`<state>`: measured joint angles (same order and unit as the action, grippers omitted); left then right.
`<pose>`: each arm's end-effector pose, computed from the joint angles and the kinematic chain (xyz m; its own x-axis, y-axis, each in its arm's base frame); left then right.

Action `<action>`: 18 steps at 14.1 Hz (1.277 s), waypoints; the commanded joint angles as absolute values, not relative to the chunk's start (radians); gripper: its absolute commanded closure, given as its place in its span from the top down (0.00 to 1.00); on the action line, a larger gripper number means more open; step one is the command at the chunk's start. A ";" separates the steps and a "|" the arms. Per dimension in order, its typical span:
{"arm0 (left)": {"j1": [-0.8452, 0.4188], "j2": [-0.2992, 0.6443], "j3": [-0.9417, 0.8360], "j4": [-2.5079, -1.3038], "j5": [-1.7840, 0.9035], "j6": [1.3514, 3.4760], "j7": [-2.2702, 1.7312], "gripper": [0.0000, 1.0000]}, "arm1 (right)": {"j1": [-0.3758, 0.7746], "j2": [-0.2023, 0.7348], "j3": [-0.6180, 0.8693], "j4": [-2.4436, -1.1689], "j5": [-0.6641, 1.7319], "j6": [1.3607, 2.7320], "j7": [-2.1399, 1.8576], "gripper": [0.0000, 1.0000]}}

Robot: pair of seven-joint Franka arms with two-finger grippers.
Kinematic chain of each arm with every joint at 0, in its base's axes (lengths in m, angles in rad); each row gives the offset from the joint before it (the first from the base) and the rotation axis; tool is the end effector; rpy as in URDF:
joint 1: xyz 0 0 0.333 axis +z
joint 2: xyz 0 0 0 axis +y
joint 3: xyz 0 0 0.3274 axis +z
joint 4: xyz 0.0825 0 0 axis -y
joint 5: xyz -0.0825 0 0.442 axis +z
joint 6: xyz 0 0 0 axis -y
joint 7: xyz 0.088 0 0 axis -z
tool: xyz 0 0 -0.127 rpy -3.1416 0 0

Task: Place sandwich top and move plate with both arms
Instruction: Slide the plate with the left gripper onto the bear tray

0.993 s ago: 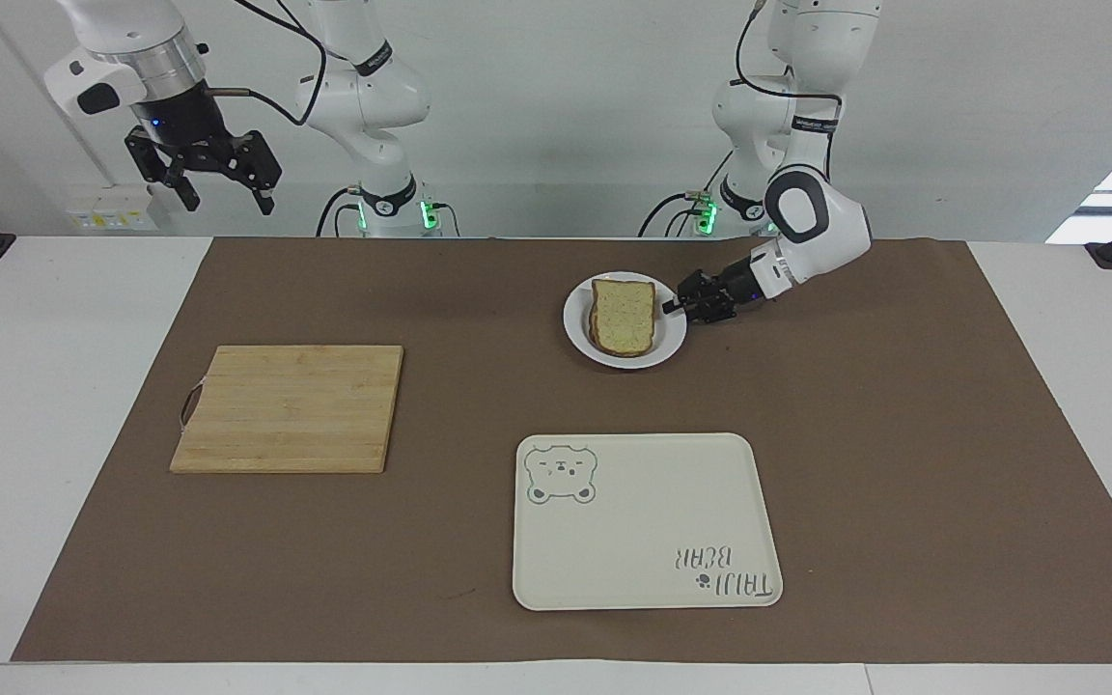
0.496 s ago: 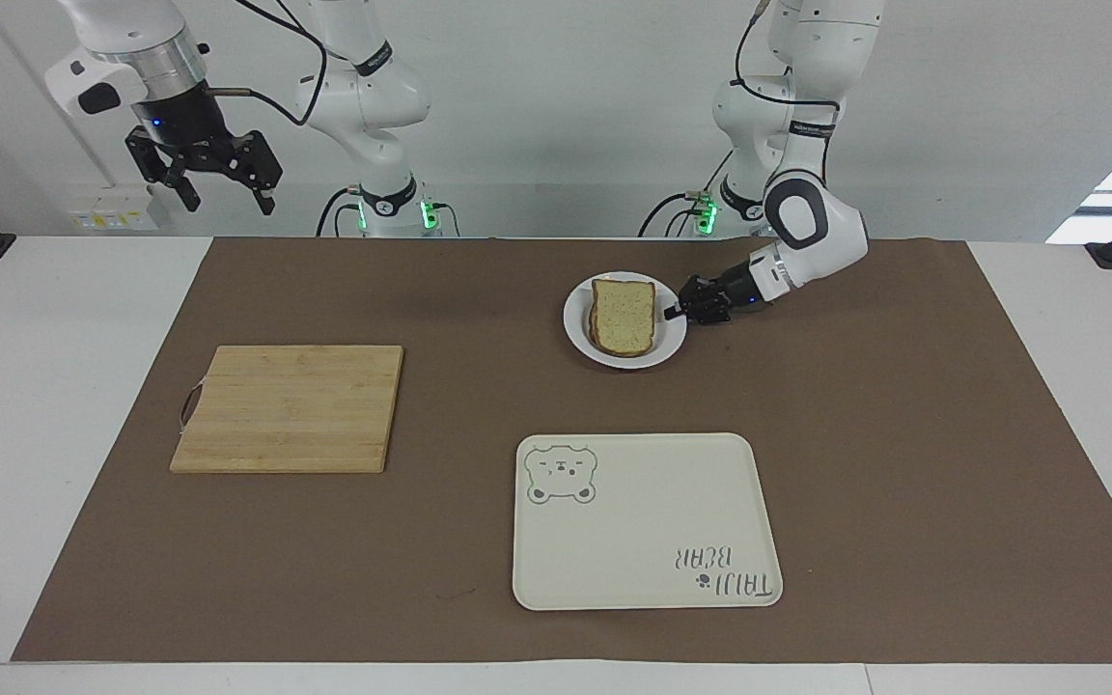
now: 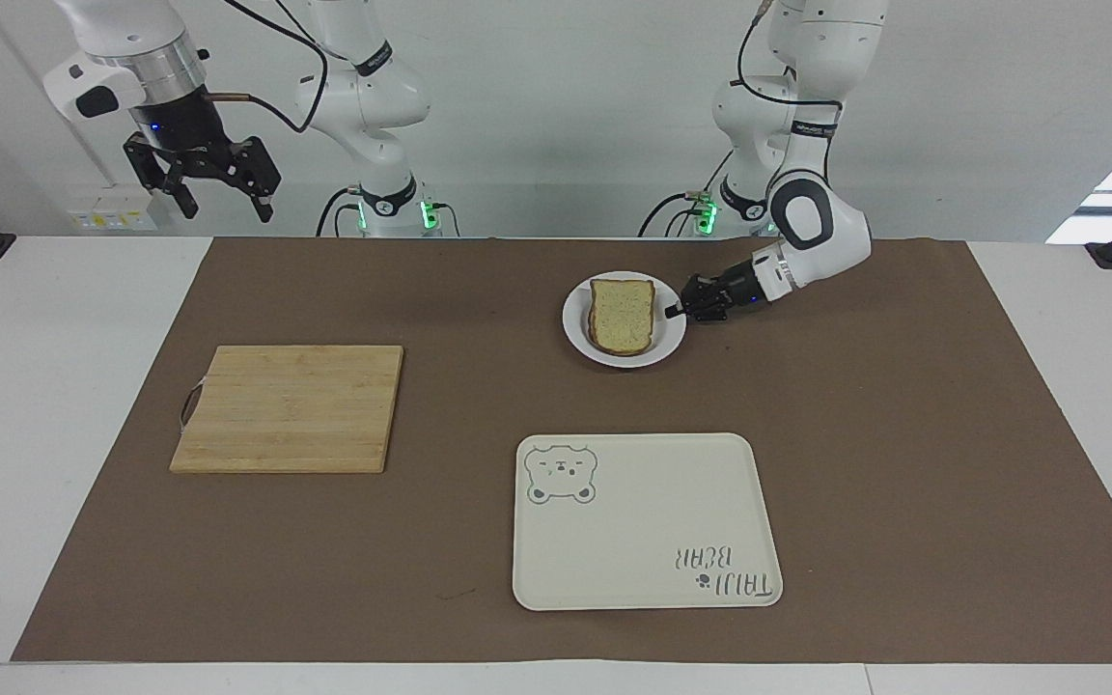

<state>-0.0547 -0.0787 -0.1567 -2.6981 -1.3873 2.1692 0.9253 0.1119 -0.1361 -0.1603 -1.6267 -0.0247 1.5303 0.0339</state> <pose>0.3914 -0.1377 0.1928 0.9997 -0.0223 -0.0069 -0.0071 -0.5735 0.8192 0.5637 -0.0368 0.6617 0.9959 -0.0825 0.0380 -0.0827 -0.9966 0.0017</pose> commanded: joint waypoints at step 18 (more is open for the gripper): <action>0.106 -0.034 -0.155 -2.548 -1.393 2.025 0.881 0.00 | 0.109 -0.146 -0.161 -1.625 -0.015 1.499 -0.002 1.00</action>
